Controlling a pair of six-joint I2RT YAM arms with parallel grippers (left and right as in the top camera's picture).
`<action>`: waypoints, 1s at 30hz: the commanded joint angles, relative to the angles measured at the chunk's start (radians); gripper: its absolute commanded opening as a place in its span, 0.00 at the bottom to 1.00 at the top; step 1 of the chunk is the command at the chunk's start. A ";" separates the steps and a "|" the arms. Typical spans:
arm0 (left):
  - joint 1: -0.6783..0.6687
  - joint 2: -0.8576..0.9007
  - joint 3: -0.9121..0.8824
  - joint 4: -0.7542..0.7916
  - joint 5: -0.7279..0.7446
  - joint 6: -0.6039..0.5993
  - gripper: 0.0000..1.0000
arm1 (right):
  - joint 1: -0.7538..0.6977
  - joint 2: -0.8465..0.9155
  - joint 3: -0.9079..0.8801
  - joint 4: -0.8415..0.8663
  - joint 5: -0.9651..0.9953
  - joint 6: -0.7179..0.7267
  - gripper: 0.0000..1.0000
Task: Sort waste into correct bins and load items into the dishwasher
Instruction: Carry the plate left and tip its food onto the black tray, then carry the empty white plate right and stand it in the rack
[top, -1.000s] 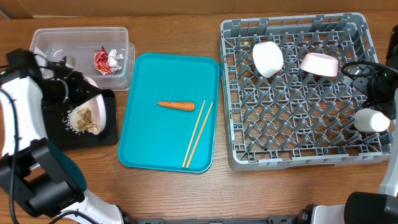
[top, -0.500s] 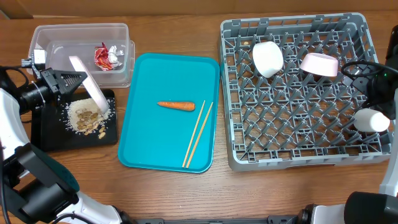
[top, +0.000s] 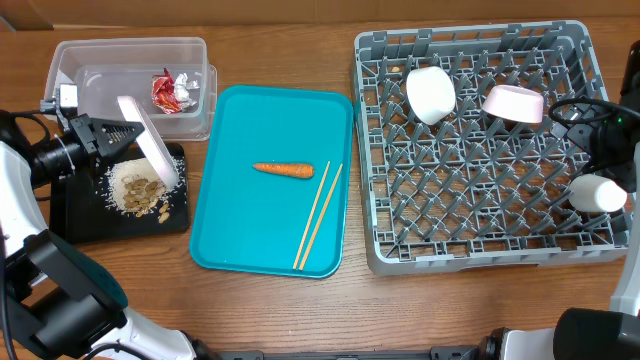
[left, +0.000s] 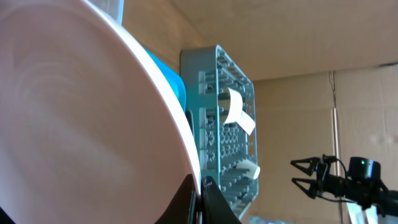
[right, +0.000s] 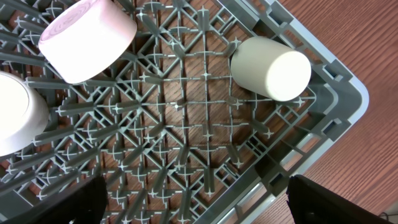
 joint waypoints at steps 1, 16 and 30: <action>0.005 -0.040 0.025 -0.058 -0.008 0.055 0.04 | 0.002 -0.010 0.021 0.002 0.002 -0.003 0.95; 0.001 -0.045 0.025 -0.114 -0.167 0.077 0.04 | 0.002 -0.010 0.021 0.002 0.002 -0.003 0.95; -0.235 -0.124 0.025 -0.163 0.077 0.118 0.04 | 0.002 -0.010 0.021 -0.010 0.002 -0.006 0.96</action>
